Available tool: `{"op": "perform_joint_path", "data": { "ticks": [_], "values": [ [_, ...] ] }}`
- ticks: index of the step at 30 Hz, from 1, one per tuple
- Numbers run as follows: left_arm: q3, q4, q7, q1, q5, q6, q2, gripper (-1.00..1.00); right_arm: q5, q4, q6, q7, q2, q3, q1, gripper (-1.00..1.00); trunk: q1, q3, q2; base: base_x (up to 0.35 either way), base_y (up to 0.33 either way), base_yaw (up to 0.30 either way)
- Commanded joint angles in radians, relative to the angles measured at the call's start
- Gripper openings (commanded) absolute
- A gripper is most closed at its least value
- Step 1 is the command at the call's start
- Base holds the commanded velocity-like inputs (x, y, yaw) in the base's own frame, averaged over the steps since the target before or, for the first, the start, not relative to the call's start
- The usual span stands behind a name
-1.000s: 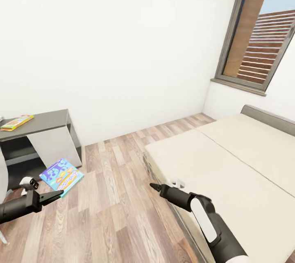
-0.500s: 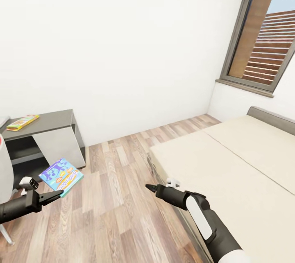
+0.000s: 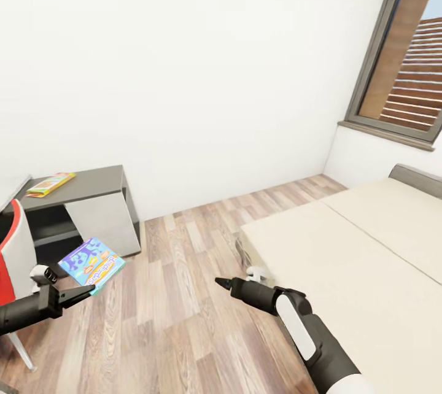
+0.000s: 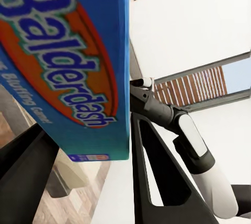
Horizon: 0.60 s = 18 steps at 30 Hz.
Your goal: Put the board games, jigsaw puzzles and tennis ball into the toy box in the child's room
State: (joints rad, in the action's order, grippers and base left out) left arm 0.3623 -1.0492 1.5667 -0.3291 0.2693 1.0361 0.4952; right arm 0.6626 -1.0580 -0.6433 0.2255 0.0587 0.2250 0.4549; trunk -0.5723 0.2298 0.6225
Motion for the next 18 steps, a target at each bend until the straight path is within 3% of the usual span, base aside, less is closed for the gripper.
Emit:
{"op": "perform_joint_path", "data": {
  "ticks": [1,8,18],
  "values": [
    [0.000,0.000,0.004,-0.001,0.001,0.010,0.000,-1.00,-0.001,-0.001,-0.003,0.002,0.001,-0.001,0.001,1.00,0.000,0.001,0.001,0.005,0.145,0.220],
    [0.000,0.001,0.004,-0.001,0.002,0.010,0.000,-1.00,-0.001,-0.003,0.002,0.002,0.001,-0.001,0.000,1.00,0.000,-0.004,0.001,0.001,0.027,0.196],
    [0.000,0.001,0.004,-0.001,0.002,0.010,0.001,-1.00,0.000,-0.043,0.005,-0.002,0.000,0.001,-0.002,1.00,0.000,-0.005,0.001,0.000,0.001,0.016]
  ]
}}
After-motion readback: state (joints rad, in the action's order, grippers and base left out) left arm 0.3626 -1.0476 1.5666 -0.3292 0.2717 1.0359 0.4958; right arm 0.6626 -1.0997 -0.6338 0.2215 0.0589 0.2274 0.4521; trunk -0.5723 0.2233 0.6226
